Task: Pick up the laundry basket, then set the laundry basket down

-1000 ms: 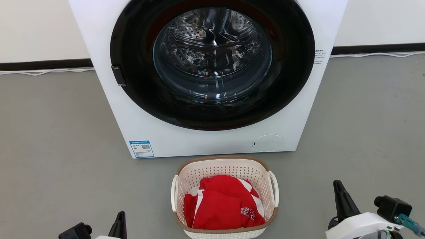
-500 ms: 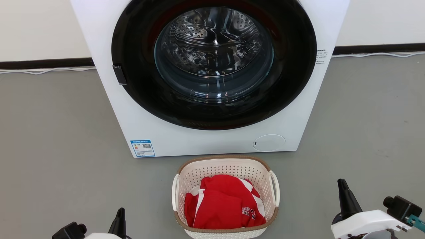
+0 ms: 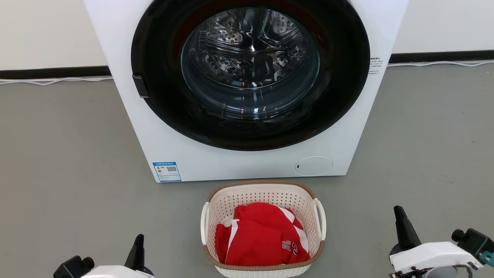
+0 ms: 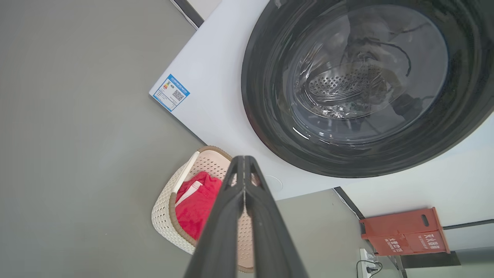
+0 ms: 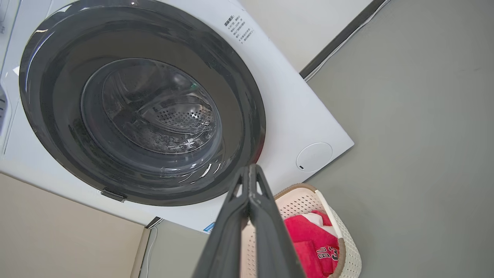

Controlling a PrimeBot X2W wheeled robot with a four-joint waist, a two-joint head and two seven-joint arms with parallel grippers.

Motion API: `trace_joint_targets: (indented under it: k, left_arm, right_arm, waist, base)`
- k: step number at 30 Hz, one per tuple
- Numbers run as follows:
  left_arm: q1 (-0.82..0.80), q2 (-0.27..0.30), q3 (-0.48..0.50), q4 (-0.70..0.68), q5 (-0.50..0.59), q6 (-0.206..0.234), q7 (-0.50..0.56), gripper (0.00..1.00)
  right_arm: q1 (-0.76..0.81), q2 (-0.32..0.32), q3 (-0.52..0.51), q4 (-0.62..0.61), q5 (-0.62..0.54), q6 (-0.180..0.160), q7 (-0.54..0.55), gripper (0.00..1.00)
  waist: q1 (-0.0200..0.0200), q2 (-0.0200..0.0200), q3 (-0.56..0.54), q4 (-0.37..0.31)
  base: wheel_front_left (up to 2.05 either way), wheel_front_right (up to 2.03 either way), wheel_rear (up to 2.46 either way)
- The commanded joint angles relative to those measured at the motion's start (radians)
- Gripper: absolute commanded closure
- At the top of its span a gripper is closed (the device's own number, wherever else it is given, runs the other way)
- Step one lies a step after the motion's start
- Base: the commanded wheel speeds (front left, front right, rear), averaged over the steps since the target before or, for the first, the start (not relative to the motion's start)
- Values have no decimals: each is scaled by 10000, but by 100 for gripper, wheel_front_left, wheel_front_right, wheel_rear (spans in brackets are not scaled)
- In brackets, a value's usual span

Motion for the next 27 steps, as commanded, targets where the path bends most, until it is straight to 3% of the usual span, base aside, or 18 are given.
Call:
trace_joint_targets:
  k: [1,27]
  left_arm:
    - [-544,75,225,-361,-372,-108,91,100]
    - [-734,59,525,-847,-3022,-377,809,100]
  right_arm:
    - [-358,-49,24,-385,466,37,129,100]
    - [-405,36,-183,-833,3537,51,847,100]
  waist:
    - [-1,0,3,8]
    - [-1,0,41,90]
  base:
    - [0,0,0]
    - [0,0,0]
